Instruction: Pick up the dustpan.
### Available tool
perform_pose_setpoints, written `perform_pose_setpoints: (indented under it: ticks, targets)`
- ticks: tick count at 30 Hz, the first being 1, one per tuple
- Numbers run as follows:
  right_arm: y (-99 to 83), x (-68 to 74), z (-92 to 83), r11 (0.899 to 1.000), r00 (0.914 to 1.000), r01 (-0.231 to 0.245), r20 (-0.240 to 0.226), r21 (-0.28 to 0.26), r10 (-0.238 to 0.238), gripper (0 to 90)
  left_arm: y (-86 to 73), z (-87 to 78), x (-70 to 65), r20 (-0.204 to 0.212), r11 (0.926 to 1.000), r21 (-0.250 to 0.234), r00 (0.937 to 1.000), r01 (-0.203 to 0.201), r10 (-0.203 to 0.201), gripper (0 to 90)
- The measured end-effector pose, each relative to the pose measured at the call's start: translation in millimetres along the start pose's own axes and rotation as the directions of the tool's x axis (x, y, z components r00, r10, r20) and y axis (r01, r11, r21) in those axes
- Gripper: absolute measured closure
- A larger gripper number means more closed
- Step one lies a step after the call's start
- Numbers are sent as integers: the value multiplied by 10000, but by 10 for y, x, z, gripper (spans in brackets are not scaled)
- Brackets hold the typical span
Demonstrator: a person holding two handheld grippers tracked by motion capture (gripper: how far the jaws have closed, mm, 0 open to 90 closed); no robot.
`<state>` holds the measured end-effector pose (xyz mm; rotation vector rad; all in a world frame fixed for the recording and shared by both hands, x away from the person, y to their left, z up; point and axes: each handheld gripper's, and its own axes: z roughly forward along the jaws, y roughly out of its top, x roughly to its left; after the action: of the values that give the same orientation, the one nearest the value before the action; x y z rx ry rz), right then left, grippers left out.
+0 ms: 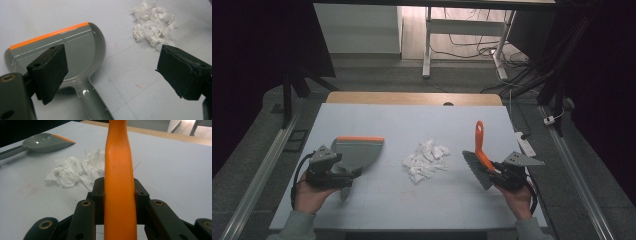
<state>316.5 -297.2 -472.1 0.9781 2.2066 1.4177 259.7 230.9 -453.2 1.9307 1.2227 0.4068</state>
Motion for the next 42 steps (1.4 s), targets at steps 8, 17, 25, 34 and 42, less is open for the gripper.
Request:
perform_pose_setpoints:
  ticks: [8, 17, 25, 34, 42]
  targets:
    - [0, 10, 8, 10000, 10000, 31, 12, 40, -31, 702, 90, 35, 95, -70, 9912, 951, 9957, 922, -919, 109]
    - [-2, 15, 28, 9998, 10000, 86, 26, 192, -86, 701, -35, 135, 262, -1011, 9537, 2003, 9730, 2242, -2075, 134]
    - [-10, 21, 52, 9995, 9999, 107, -74, 308, -104, 702, -126, 274, 249, -1040, 9268, 2863, 9694, 2432, -2223, 123]
    - [-19, 36, 88, 9989, 9997, 107, -225, 459, -97, 701, -206, 412, 218, -772, 9131, 3099, 9642, 2650, -2537, 111]
    - [-27, 39, 104, 9988, 9997, 48, -232, 486, -37, 701, -272, 477, 267, -742, 9101, 2883, 9545, 2977, -2887, 149]
